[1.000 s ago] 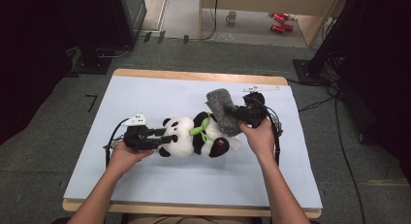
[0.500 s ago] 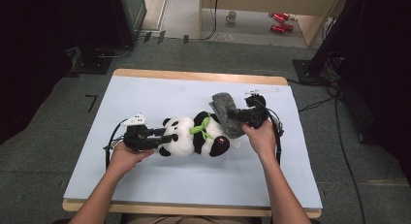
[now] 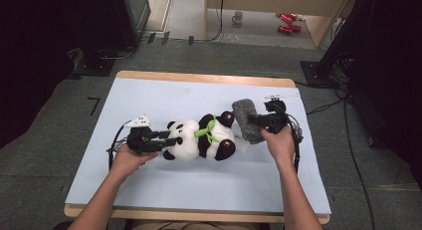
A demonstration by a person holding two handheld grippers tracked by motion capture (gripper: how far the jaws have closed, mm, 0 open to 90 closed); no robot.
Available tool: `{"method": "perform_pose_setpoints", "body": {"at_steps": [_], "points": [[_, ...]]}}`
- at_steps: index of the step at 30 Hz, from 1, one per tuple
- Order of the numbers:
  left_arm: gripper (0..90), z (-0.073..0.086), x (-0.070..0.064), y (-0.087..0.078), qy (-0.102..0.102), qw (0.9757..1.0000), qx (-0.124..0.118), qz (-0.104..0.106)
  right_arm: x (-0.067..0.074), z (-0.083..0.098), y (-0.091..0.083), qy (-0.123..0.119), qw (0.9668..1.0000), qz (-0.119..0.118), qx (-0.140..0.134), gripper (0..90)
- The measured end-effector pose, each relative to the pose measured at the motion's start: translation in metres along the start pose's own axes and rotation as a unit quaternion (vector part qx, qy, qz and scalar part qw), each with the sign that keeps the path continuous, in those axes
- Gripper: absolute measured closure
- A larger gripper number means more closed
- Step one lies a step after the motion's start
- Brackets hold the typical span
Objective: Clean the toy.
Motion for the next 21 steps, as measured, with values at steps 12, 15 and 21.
{"method": "perform_pose_setpoints", "body": {"at_steps": [12, 15, 21], "points": [[54.2, 0.000, 0.000, 0.000, -0.001, 1.0000, 0.000, -0.002, 0.069, -0.019, -0.012, -0.043, 0.9904, -0.125, -0.040, 77.2], [54.0, 0.001, 0.000, 0.000, -0.001, 1.0000, 0.001, -0.001, 0.084, -0.011, 0.000, -0.057, 0.9856, -0.158, -0.020, 77.1], [53.7, 0.001, -0.001, -0.001, 0.001, 1.0000, 0.004, -0.002, 0.090, 0.011, 0.023, -0.078, 0.9843, -0.156, 0.024, 76.5]]}}
Point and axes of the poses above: each handheld gripper's, and its own axes: y roughly forward along the jaws, z roughly out of its underside, x roughly to its left, the point moved 6 cm from there along y, roughly forward along the jaws, and after that the axes turned 12 degrees about -x, right-handed, at the moved point
